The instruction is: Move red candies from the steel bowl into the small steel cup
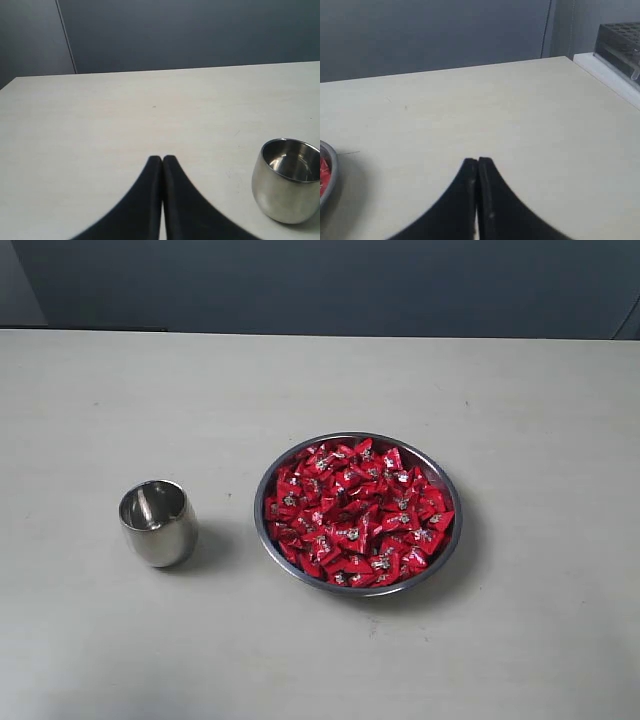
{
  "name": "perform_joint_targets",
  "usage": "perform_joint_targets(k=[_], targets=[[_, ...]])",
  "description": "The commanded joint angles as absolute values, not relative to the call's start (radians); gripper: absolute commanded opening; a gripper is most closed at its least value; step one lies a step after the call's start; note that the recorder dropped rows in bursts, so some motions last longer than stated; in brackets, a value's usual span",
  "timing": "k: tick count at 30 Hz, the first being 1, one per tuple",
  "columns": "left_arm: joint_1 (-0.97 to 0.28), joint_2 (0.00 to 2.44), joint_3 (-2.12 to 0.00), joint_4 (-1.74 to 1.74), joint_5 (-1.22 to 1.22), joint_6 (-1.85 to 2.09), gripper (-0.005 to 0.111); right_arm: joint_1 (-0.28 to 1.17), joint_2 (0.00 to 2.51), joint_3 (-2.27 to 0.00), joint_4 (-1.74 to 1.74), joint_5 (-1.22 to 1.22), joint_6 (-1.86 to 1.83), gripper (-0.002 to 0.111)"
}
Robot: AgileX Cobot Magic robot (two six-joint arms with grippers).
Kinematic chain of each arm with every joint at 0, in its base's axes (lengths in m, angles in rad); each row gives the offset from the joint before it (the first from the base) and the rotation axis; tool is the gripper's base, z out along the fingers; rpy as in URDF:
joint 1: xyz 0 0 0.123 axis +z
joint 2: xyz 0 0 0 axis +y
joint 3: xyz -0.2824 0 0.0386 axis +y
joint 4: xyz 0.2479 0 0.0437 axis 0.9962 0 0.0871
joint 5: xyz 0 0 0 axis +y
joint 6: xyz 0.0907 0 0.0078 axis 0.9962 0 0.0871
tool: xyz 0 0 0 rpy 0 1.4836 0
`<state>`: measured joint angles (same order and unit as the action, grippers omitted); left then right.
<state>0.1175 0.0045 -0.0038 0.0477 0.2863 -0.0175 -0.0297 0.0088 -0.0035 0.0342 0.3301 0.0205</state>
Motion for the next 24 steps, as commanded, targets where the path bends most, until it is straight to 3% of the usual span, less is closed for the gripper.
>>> perform_joint_targets(k=[1,24], targets=[[0.118,0.0,0.0,0.045,0.284,-0.019,0.0,-0.035,0.005,0.0,0.036,0.321,0.021,-0.001],[0.118,0.0,0.0,0.045,0.284,-0.019,0.0,-0.035,0.005,0.0,0.028,0.268,0.021,-0.001]])
